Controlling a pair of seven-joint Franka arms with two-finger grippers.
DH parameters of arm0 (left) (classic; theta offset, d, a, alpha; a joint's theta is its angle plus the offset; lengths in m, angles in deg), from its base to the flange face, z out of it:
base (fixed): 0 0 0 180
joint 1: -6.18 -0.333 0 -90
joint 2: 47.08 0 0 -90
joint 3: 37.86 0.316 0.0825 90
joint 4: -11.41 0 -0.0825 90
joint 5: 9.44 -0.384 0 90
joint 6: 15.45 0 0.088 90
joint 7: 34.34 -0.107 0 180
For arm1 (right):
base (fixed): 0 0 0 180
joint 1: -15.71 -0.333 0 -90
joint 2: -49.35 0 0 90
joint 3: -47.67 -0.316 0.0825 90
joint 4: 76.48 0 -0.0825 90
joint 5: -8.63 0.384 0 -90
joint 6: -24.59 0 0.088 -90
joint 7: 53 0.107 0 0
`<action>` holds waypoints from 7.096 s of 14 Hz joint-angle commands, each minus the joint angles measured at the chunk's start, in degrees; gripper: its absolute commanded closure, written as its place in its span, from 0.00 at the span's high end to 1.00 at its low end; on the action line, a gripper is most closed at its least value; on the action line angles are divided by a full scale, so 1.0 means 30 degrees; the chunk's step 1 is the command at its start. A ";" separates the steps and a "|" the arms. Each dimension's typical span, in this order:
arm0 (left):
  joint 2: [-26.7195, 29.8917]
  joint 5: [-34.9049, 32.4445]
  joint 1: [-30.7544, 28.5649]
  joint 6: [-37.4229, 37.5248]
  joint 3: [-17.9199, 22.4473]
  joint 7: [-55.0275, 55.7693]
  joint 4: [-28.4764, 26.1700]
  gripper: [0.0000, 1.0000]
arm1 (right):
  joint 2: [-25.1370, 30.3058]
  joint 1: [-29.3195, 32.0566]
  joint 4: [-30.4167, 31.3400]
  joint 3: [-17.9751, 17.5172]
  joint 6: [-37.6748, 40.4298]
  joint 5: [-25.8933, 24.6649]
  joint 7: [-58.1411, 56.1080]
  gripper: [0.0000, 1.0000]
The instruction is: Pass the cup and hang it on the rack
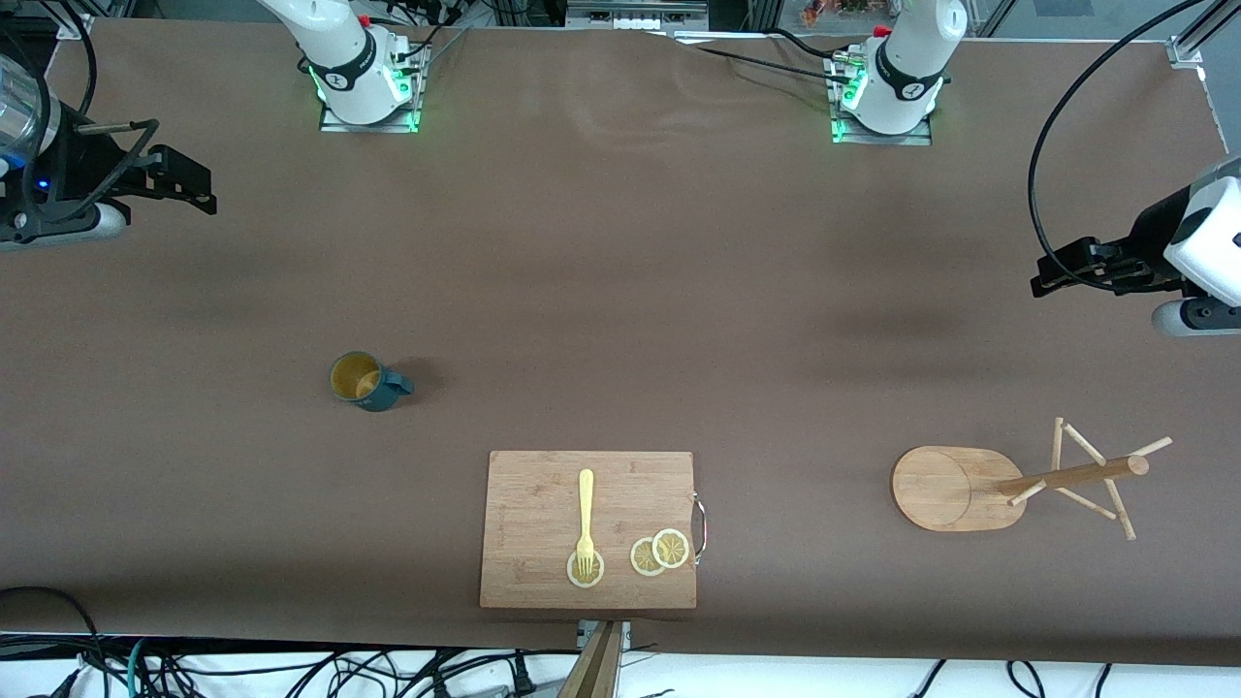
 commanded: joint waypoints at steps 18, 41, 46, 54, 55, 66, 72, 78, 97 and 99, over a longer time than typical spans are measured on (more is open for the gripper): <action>0.0951 -0.1516 0.0671 0.0485 0.0020 -0.0359 -0.0341 1.00 | 0.0069 0.0444 -0.0089 -0.0004 0.0006 0.0337 -0.0993 1.00; 0.0892 -0.1428 0.0701 0.0485 0.0049 -0.0271 -0.0370 1.00 | -0.0137 0.0415 0.0581 -0.0033 -0.0780 0.0279 -0.0964 1.00; 0.0892 -0.1428 0.0701 0.0485 0.0078 -0.0271 -0.0370 1.00 | -0.0137 0.0415 0.4179 -0.0033 -0.5051 0.0191 -0.0964 1.00; 0.0745 -0.1428 0.0671 0.0485 0.0079 -0.0301 -0.0341 1.00 | -0.3440 0.0415 0.8319 -0.0033 -1.3753 0.0279 -0.0905 0.99; 0.0745 -0.1428 0.0642 0.0485 0.0108 -0.0301 -0.0341 1.00 | -0.4085 0.0415 0.8319 -0.0033 -1.4546 0.0308 -0.0905 0.99; 0.0716 -0.1428 0.0466 0.0485 0.0079 -0.0446 -0.0370 1.00 | -0.7899 -0.0083 0.7704 -0.0062 -1.7982 0.0367 -0.0641 0.89; 0.0658 -0.1428 0.0466 0.0456 0.0079 -0.0506 -0.0370 1.00 | -0.8457 -0.0375 0.7704 -0.0121 -1.8334 0.0396 0.0177 0.50; 0.0540 -0.1428 0.0437 0.0456 0.0108 -0.0535 -0.0370 1.00 | -0.8486 -0.0640 0.7675 -0.0179 -1.8217 0.0425 0.0853 0.00; 0.0482 -0.1399 0.0554 0.0456 0.0166 -0.0506 -0.0370 1.00 | -1.1761 -1.1442 -0.2834 -0.0385 -1.0863 0.2008 1.5430 0.00; 0.0482 -0.1399 0.0554 0.0456 0.0167 -0.0506 -0.0370 1.00 | -1.3225 -1.2937 -0.4679 -0.0385 -1.0863 0.1949 1.7571 0.00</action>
